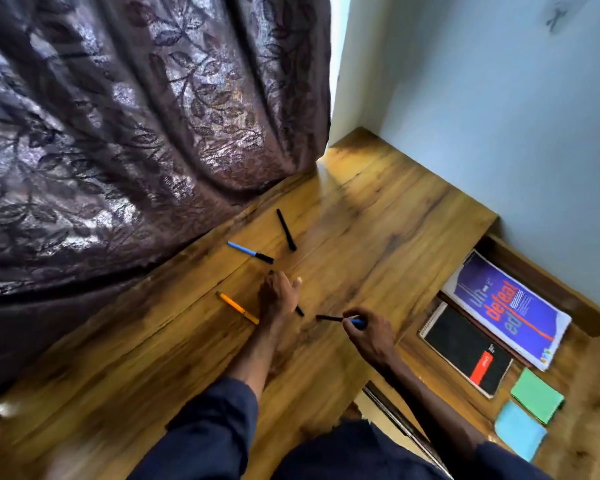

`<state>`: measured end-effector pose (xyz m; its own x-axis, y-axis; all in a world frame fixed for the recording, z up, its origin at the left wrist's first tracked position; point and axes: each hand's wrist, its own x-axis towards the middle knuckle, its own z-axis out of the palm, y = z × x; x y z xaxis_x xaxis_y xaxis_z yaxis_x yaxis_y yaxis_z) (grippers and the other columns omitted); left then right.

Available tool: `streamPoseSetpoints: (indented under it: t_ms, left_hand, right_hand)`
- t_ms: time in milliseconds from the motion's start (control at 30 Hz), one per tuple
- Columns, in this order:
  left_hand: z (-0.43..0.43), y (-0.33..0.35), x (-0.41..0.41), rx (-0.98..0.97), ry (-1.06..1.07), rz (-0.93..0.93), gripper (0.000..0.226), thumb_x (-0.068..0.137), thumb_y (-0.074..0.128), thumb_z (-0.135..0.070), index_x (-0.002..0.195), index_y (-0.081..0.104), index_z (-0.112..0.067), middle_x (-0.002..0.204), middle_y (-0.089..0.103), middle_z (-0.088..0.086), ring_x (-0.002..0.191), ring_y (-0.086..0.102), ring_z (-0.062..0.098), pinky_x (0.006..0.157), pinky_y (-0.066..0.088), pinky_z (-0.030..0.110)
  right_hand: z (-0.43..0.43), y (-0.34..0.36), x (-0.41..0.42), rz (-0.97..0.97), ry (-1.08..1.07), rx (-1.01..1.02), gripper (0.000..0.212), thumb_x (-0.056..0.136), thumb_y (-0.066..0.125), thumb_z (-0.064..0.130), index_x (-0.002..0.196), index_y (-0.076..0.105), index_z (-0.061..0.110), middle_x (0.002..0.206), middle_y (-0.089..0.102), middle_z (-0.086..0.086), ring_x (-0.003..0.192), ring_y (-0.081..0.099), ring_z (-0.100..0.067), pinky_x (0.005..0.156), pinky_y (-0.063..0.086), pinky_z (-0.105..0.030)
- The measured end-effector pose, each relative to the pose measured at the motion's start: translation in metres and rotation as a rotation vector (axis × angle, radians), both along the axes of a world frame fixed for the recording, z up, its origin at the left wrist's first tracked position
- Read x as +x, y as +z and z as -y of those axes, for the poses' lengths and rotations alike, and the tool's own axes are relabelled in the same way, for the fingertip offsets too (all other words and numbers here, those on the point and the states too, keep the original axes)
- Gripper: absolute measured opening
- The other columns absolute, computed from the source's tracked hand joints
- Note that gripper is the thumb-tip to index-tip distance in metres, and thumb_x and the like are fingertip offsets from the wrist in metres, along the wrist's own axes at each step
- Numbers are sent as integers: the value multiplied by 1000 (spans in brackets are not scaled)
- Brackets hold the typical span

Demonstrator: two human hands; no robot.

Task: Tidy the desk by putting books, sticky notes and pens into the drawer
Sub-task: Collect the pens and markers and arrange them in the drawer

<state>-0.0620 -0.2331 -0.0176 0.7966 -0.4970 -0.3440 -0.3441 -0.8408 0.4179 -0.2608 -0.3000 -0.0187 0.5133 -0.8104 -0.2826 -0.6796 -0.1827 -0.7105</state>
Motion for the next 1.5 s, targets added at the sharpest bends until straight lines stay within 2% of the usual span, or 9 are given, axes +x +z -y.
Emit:
streamPoseSetpoints:
  t_ms: [167, 400, 500, 567, 800, 933, 1067, 1200, 1500]
  left_hand:
    - [14, 2, 8, 67, 74, -58, 41, 99, 60, -28, 131, 57, -1, 135, 60, 16, 125, 59, 32, 98, 49, 40]
    - [13, 3, -35, -105, 107, -151, 54, 89, 75, -24, 130, 52, 3, 126, 66, 20, 121, 62, 36, 100, 49, 42]
    - [20, 5, -66, -229, 96, -400, 38, 88, 77, -19, 118, 64, 1, 105, 75, 17, 90, 75, 33, 78, 63, 45]
    - [29, 6, -95, -272, 58, -493, 33, 89, 77, -16, 115, 67, 3, 98, 75, 15, 75, 75, 26, 60, 64, 34]
    - [68, 1, -190, -317, 26, -811, 27, 91, 73, -10, 111, 61, 4, 110, 69, 26, 79, 76, 31, 66, 65, 42]
    - [72, -5, -220, -288, 14, -816, 24, 89, 76, -13, 106, 64, -2, 106, 71, 20, 82, 77, 27, 67, 66, 40]
    - [68, -11, -233, -215, 57, -785, 29, 88, 77, -14, 111, 64, -1, 104, 73, 18, 84, 78, 27, 74, 65, 45]
    - [61, -13, -233, -191, 110, -743, 27, 87, 78, -17, 106, 67, 0, 98, 75, 17, 82, 78, 26, 72, 66, 42]
    - [52, -15, -234, -223, 125, -750, 31, 87, 79, -18, 109, 65, 0, 100, 75, 18, 73, 76, 19, 68, 65, 39]
  right_hand:
    - [8, 8, -32, 156, 0, 104, 11, 86, 79, 24, 95, 75, 20, 88, 75, 7, 83, 72, -3, 73, 60, -17]
    - [38, 24, -67, 352, -203, 384, 16, 87, 79, 30, 93, 80, 15, 97, 78, -4, 86, 72, -14, 64, 55, -19]
    - [58, 25, -80, 394, -264, 452, 18, 88, 77, 25, 97, 79, 9, 98, 80, -4, 95, 76, -16, 69, 59, -21]
    - [73, 23, -96, 425, -320, 503, 17, 92, 73, 16, 104, 77, 5, 98, 79, -9, 97, 76, -24, 78, 63, -32]
    - [99, 0, -172, 69, -278, 205, 22, 86, 77, 6, 108, 75, 3, 91, 76, -14, 84, 71, -23, 78, 61, -40]
    - [80, -23, -203, -143, -190, 146, 19, 80, 81, 8, 99, 77, 6, 93, 77, -11, 80, 69, -17, 70, 52, -22]
    - [58, -46, -213, -299, -94, 176, 18, 86, 74, 13, 104, 79, 12, 101, 77, -6, 90, 70, -19, 75, 53, -29]
    - [46, -59, -211, -325, 4, 119, 19, 90, 63, 8, 102, 78, 9, 100, 77, -10, 90, 71, -24, 69, 50, -28]
    - [44, -72, -200, -352, 144, 59, 22, 100, 50, 13, 105, 71, 11, 105, 71, -9, 95, 66, -23, 78, 52, -33]
